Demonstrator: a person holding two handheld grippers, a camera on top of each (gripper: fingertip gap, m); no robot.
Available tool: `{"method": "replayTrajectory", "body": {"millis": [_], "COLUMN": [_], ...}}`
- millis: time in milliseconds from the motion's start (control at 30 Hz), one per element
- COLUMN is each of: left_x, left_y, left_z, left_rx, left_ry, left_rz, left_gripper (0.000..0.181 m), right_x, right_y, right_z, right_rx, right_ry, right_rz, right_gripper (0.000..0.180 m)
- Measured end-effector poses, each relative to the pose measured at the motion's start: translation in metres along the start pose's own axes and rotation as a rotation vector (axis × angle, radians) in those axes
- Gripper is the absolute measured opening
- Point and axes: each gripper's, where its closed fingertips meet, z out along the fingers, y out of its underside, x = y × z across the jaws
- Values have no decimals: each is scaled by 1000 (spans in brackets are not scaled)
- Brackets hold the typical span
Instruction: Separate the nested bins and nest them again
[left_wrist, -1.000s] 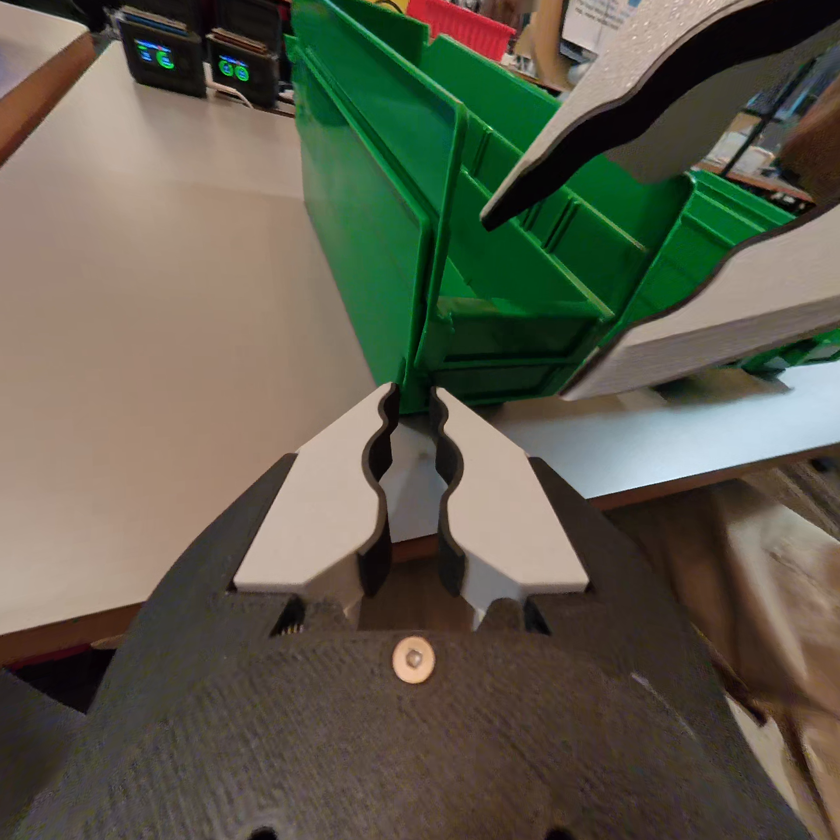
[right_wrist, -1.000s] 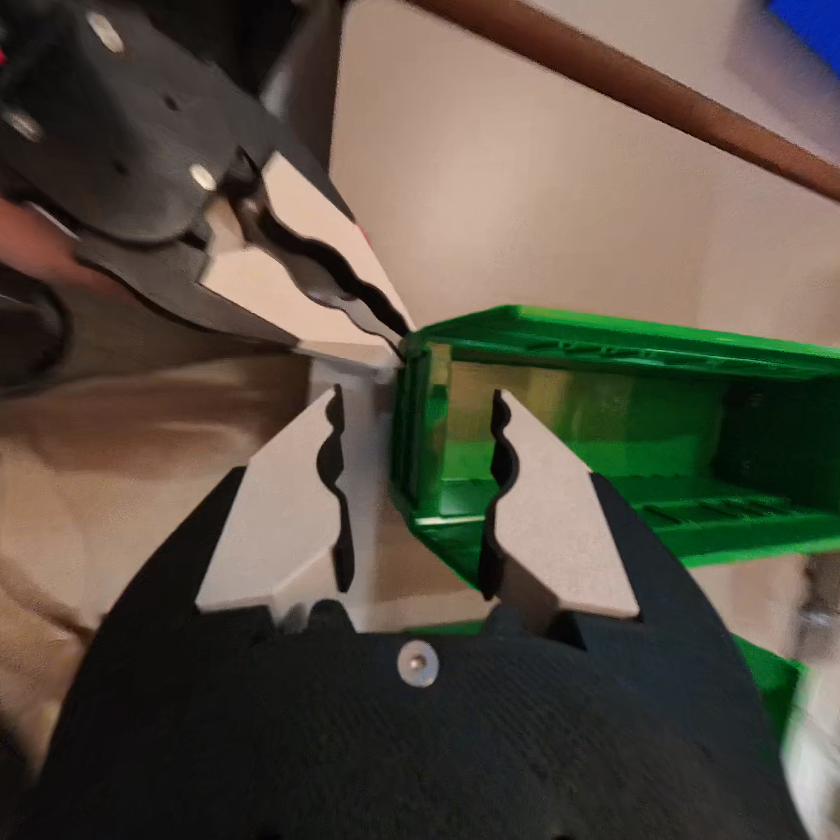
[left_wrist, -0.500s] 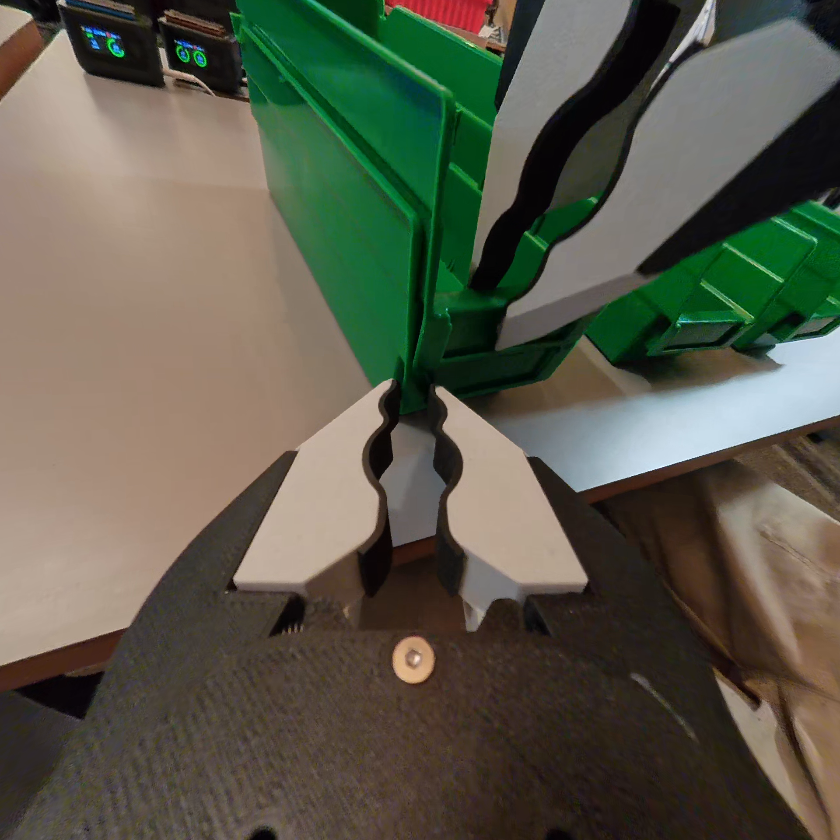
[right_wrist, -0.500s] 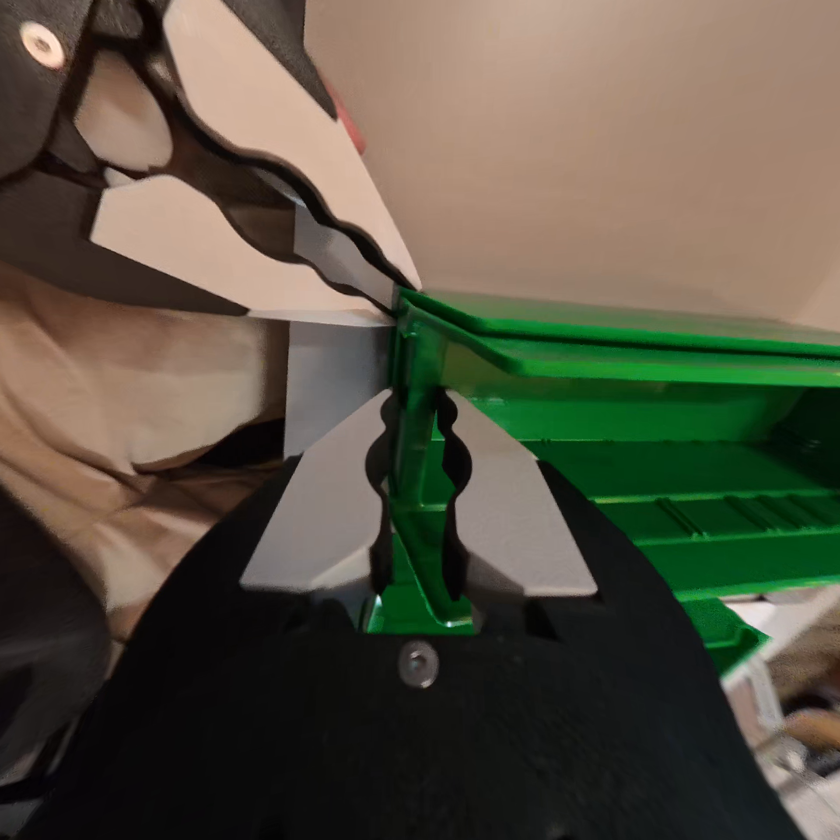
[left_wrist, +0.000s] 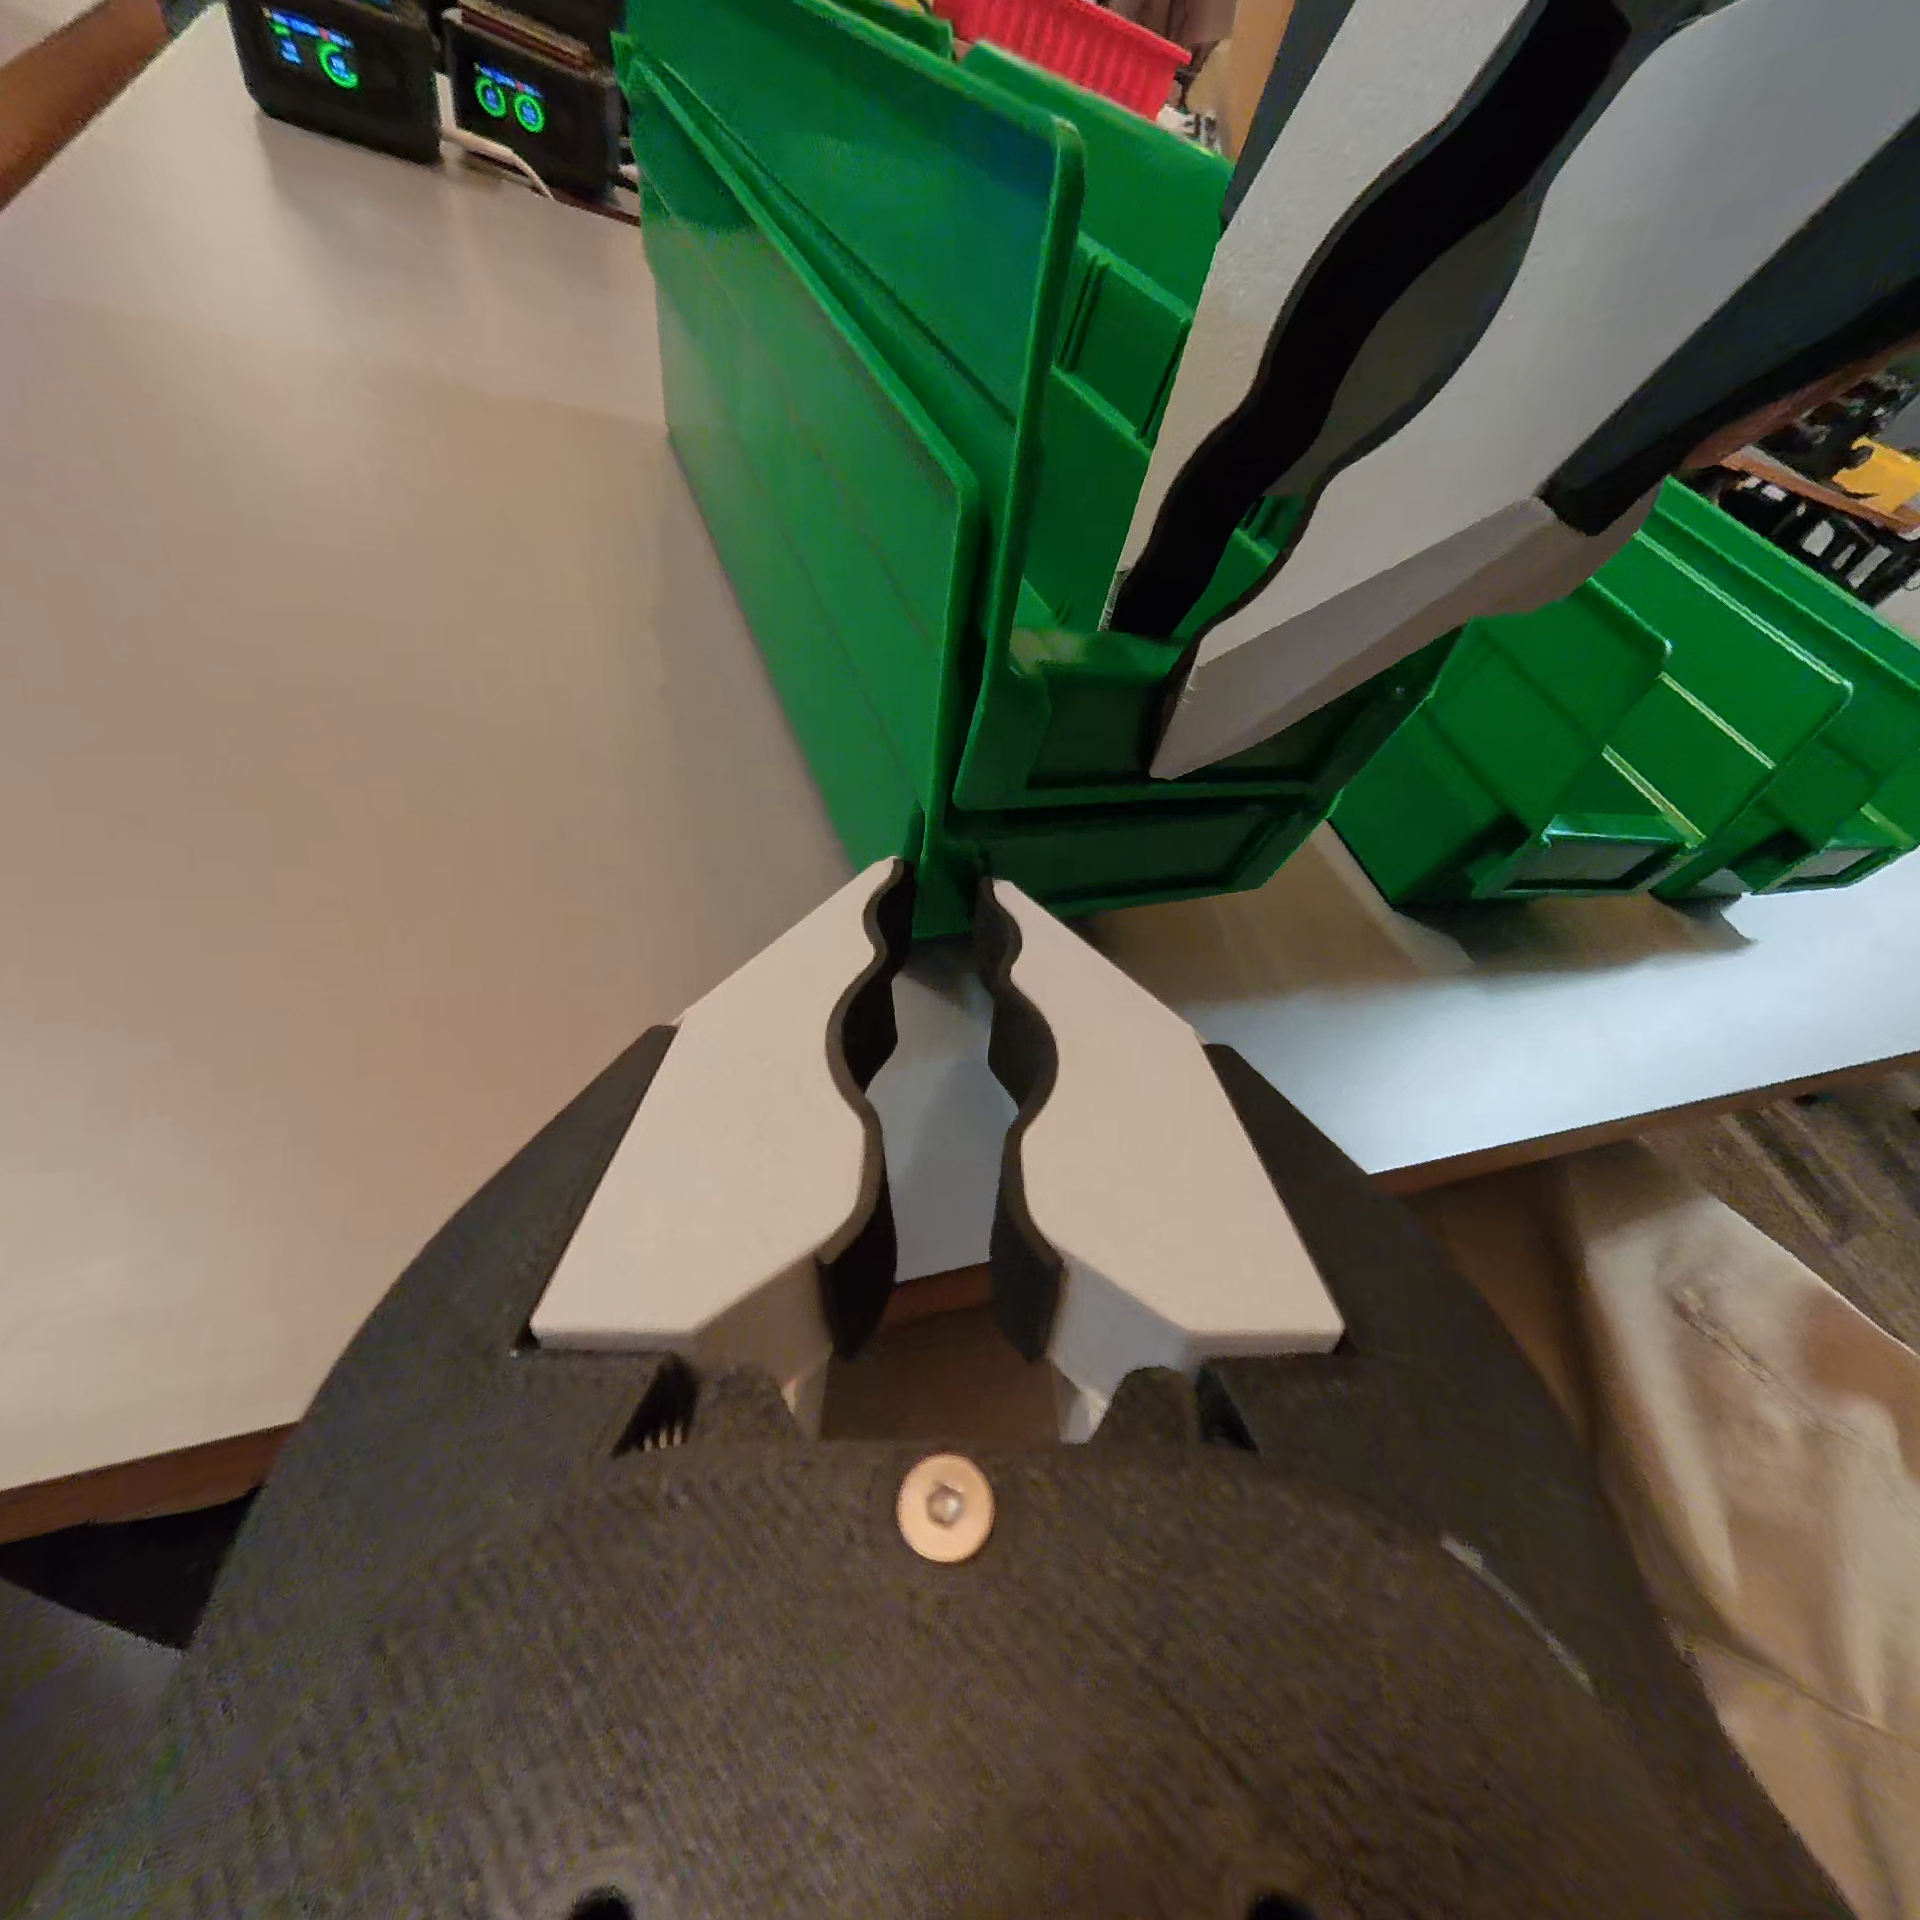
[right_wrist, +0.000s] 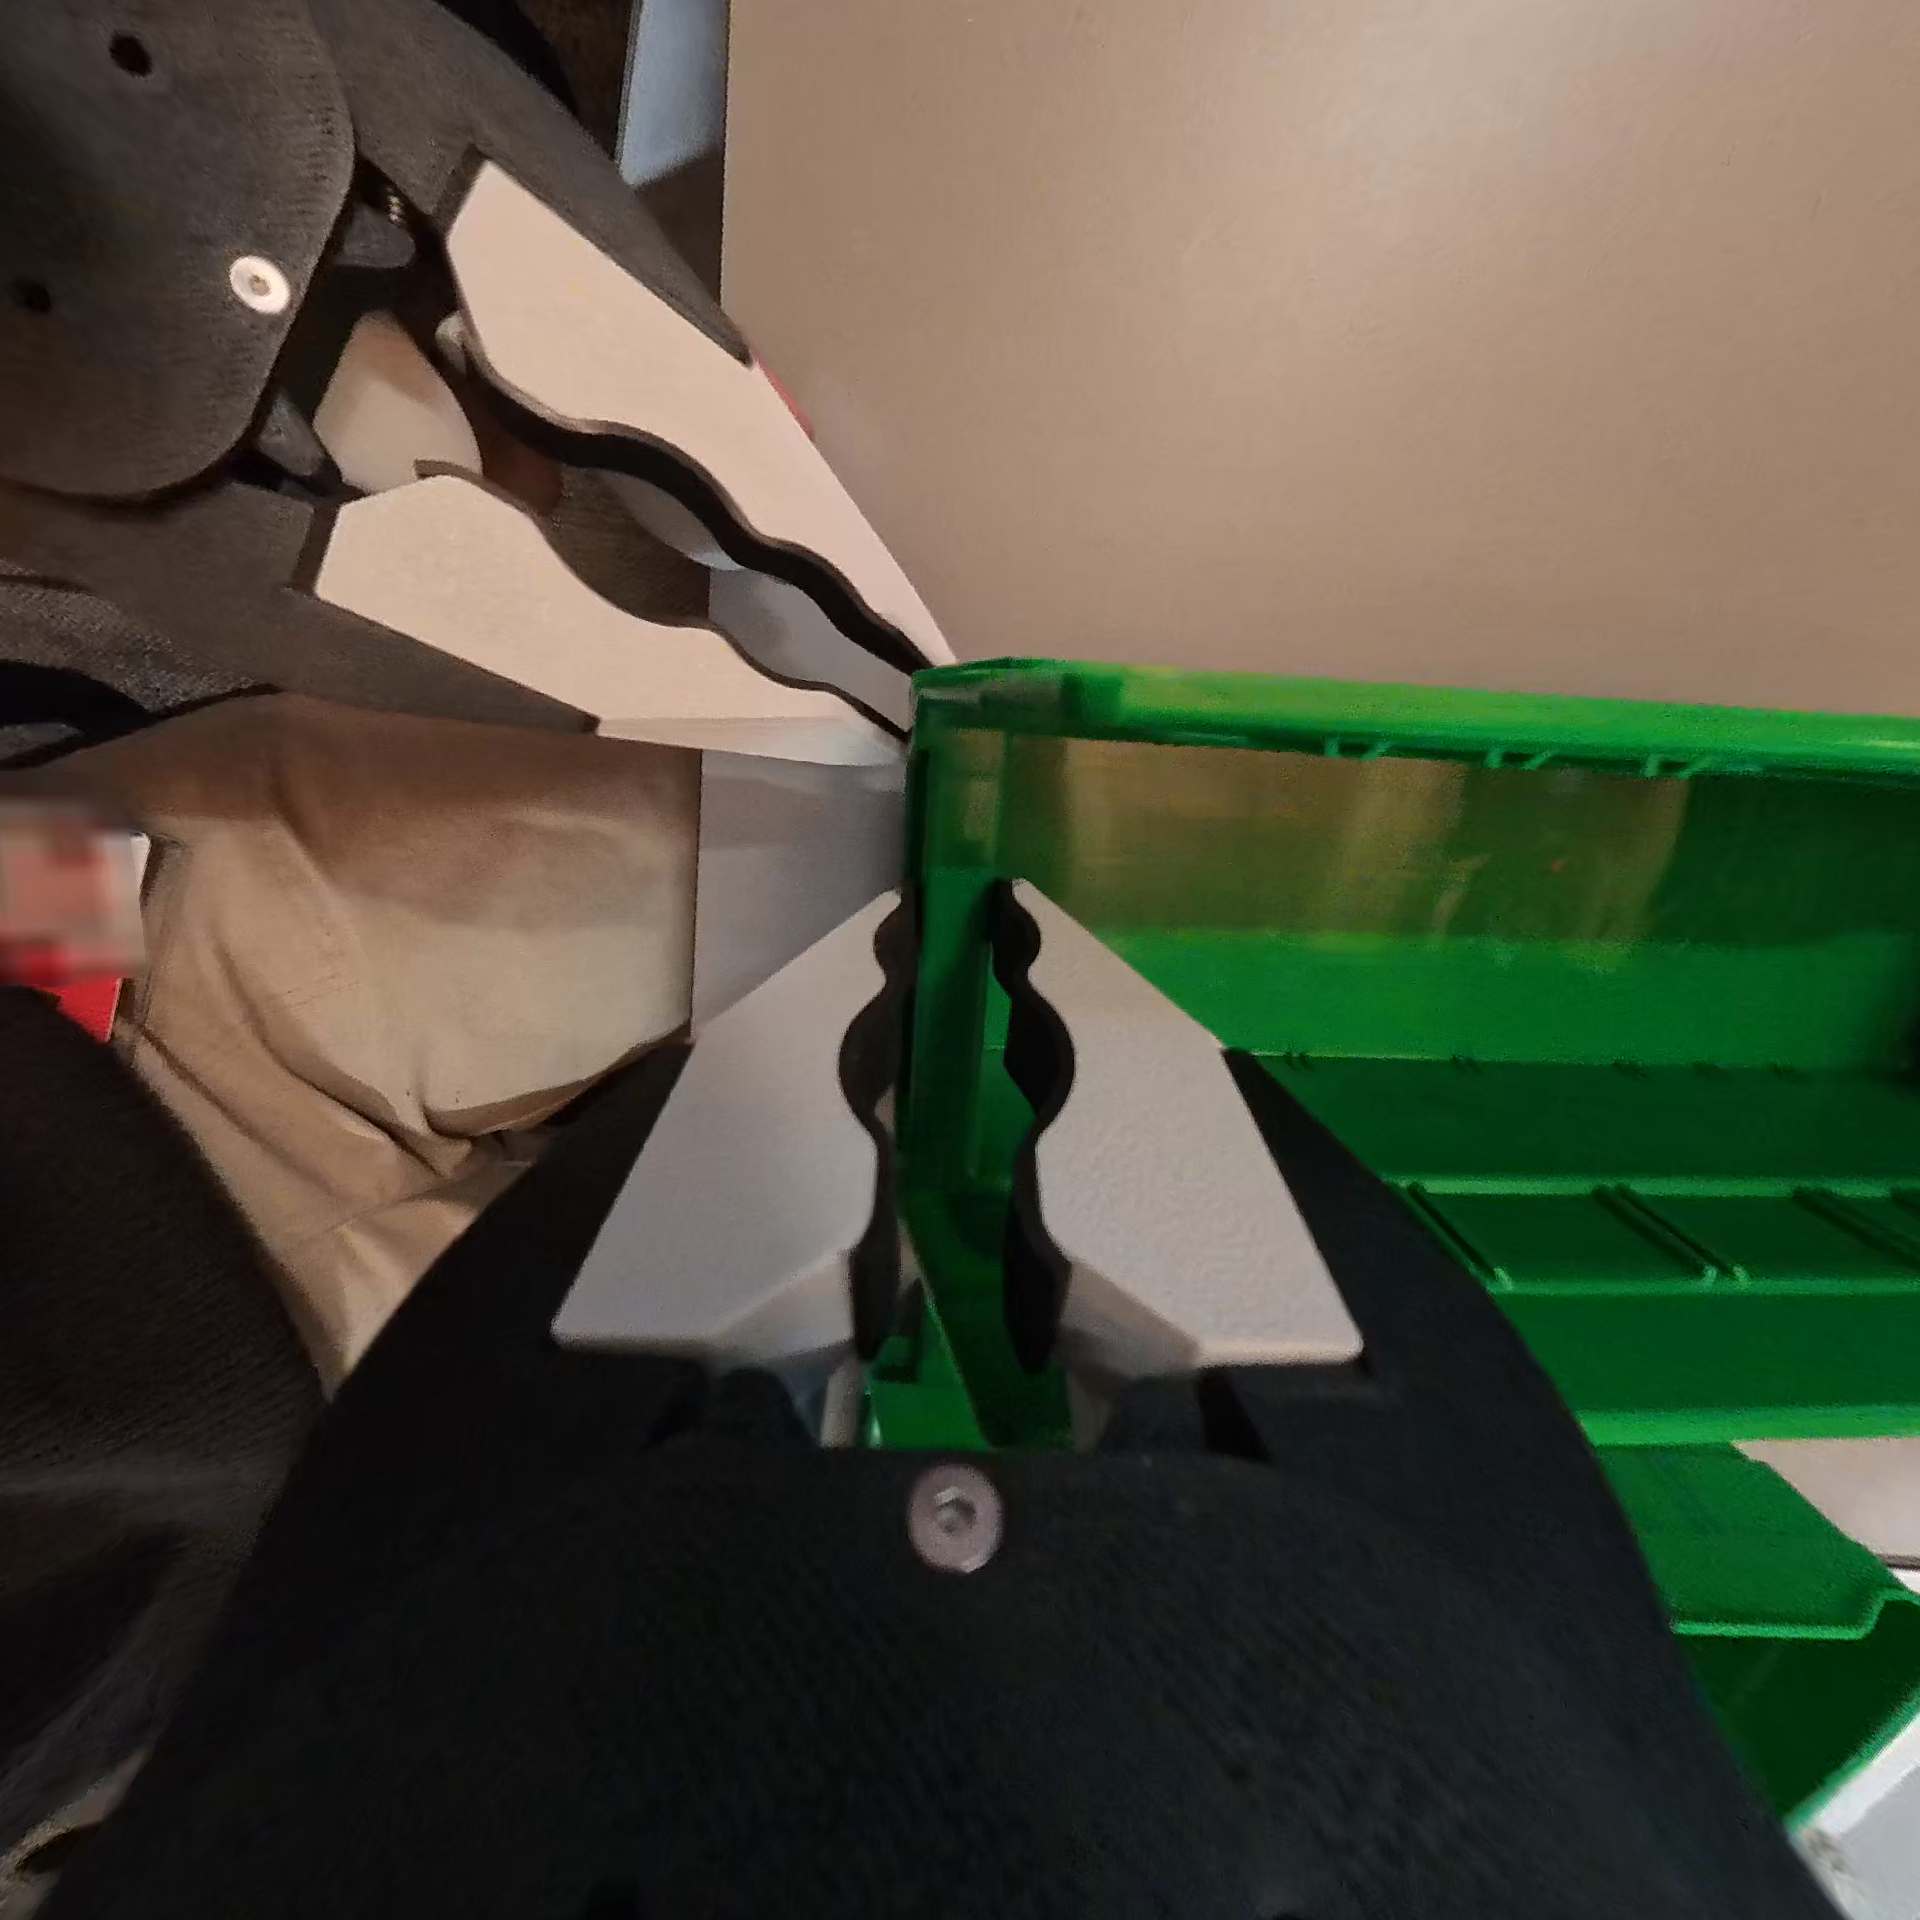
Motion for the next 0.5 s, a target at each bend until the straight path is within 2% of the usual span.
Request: {"method": "replayTrajectory", "body": {"millis": [100,233,367,500], "left_x": [1,-4,-10,-18], "left_y": [5,4,-4,-2], "left_z": [2,2,-3,-2], "left_rx": [-24,0,69,67], "left_ry": [15,41,79,25], "left_rz": [-47,-235,-427,-419], "left_gripper": [10,13,34,50], "right_x": [-1,0,1,2], "right_y": [4,1,-1,-2], "right_z": [5,6,2,2], "right_rx": [-9,6,33,45], "right_ry": [11,27,13,19], "right_rz": [-21,-3,18,19], "right_gripper": [13,13,13,13]}}
